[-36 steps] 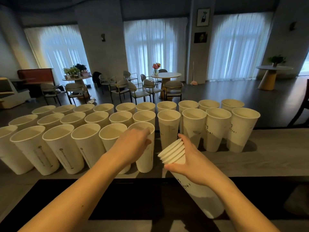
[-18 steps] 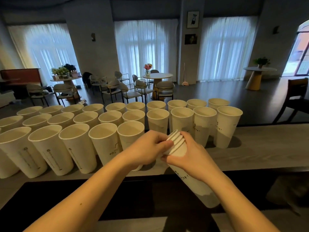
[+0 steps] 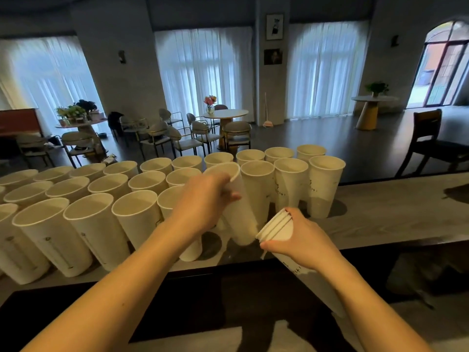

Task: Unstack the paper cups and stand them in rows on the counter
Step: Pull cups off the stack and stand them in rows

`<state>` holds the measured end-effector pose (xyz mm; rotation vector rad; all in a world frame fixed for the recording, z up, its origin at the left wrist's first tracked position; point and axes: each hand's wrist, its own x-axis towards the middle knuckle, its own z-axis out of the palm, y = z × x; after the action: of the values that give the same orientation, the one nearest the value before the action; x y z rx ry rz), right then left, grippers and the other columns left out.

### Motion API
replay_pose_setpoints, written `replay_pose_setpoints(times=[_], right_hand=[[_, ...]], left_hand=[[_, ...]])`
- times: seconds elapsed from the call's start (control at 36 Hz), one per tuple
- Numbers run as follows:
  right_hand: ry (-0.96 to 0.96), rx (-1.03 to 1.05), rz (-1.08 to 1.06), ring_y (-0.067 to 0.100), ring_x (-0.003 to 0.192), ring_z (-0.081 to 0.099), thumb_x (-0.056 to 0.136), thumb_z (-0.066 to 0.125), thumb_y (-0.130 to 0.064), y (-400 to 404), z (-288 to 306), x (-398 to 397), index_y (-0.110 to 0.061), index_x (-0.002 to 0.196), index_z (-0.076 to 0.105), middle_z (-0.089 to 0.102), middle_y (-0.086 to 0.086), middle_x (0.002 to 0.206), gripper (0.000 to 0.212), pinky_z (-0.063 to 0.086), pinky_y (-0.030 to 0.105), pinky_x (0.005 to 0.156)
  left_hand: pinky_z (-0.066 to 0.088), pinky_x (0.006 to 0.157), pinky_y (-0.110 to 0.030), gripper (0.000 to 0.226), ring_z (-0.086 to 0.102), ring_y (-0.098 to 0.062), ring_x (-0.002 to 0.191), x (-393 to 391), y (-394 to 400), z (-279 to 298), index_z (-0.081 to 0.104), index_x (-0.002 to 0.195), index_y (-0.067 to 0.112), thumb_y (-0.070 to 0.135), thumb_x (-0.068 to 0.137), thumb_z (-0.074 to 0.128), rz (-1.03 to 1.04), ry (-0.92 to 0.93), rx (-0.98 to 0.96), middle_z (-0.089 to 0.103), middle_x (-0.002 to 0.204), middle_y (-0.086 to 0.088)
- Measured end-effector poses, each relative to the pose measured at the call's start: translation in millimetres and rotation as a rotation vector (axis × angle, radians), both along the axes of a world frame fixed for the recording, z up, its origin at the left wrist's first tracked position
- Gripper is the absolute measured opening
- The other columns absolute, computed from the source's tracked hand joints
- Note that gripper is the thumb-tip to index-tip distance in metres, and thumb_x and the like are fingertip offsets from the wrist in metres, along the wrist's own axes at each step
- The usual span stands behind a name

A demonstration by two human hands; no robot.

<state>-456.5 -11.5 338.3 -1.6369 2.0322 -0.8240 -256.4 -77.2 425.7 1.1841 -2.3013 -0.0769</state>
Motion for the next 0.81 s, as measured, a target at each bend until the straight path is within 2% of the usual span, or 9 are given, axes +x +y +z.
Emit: replay_pose_setpoints(times=[0.08,0.17,0.28,0.39,0.53,0.61,0.67,0.72,0.81], right_hand=[[-0.023,-0.013,-0.025,0.014,0.116,0.055,0.052,0.075,-0.075,-1,-2,1,-0.034,0.14,0.037,0.058,-0.01,0.127,0.105,0.052,0.042,0.095],[-0.062,-0.024,-0.023,0.015,0.122,0.051,0.056,0.078,-0.072,-1,1,4,-0.031,0.146,0.031,0.054,-0.009,0.134,0.109,0.049,0.04,0.099],[-0.11,-0.061,-0.003,0.012,0.123,0.046,0.065,0.082,-0.062,0,2,5,-0.03,0.151,0.026,0.048,-0.008,0.139,0.108,0.044,0.032,0.097],[-0.136,-0.091,-0.004,0.012,0.121,0.048,0.063,0.082,-0.064,-2,2,8,-0.031,0.15,0.027,0.049,-0.01,0.135,0.108,0.047,0.035,0.098],[-0.155,-0.138,0.0,0.01,0.118,0.048,0.058,0.077,-0.073,-3,3,6,-0.036,0.148,0.026,0.047,-0.014,0.132,0.11,0.047,0.034,0.096],[-0.149,-0.155,-0.004,0.012,0.119,0.051,0.054,0.074,-0.076,-2,5,3,-0.037,0.147,0.026,0.05,-0.012,0.134,0.112,0.05,0.039,0.098],[-0.152,-0.174,0.003,0.01,0.114,0.055,0.054,0.075,-0.077,-1,7,1,-0.038,0.144,0.03,0.055,-0.013,0.129,0.108,0.053,0.04,0.095],[-0.153,-0.204,0.012,0.007,0.107,0.059,0.054,0.077,-0.076,1,10,0,-0.039,0.139,0.035,0.06,-0.013,0.122,0.102,0.055,0.039,0.089],[-0.162,-0.236,0.024,0.006,0.104,0.06,0.056,0.078,-0.073,8,15,-3,-0.036,0.137,0.038,0.062,-0.014,0.117,0.097,0.055,0.034,0.084]], left_hand=[[0.052,0.088,-0.036,0.024,0.065,-0.019,0.099,-10,-3,-16,0.065,0.11,0.018,0.033,0.09,0.064,-0.009,-0.235,-0.009,0.068,0.105,-0.002],[0.05,0.085,-0.033,0.031,0.064,-0.022,0.1,-12,-11,-31,0.063,0.114,0.018,0.038,0.091,0.063,0.023,-0.361,-0.076,0.069,0.108,-0.005],[0.049,0.082,-0.029,0.03,0.064,-0.019,0.1,-10,-16,-40,0.06,0.115,0.019,0.038,0.091,0.062,0.036,-0.325,-0.106,0.067,0.108,-0.003],[0.052,0.082,-0.03,0.032,0.064,-0.018,0.101,-9,-20,-43,0.059,0.116,0.019,0.038,0.09,0.064,0.027,-0.299,-0.125,0.068,0.109,-0.003],[0.047,0.097,-0.033,0.062,0.055,-0.02,0.12,-12,-15,-38,0.045,0.137,0.017,0.043,0.086,0.067,-0.009,-0.098,-0.181,0.058,0.132,-0.005],[0.038,0.099,-0.028,0.06,0.047,-0.018,0.123,-20,-4,-30,0.044,0.139,0.016,0.046,0.089,0.06,-0.057,-0.012,-0.331,0.054,0.134,-0.003],[0.036,0.097,-0.024,0.05,0.047,-0.013,0.12,-29,9,-22,0.047,0.135,0.02,0.046,0.093,0.053,-0.107,0.059,-0.228,0.055,0.13,0.002],[0.042,0.091,-0.023,0.041,0.053,-0.012,0.112,-40,20,-14,0.051,0.132,0.021,0.043,0.098,0.047,-0.169,0.084,0.037,0.059,0.124,0.003],[0.041,0.07,-0.024,0.033,0.056,-0.013,0.083,-55,26,-6,0.062,0.112,0.016,0.036,0.103,0.038,-0.302,-0.025,0.403,0.064,0.096,0.0]])
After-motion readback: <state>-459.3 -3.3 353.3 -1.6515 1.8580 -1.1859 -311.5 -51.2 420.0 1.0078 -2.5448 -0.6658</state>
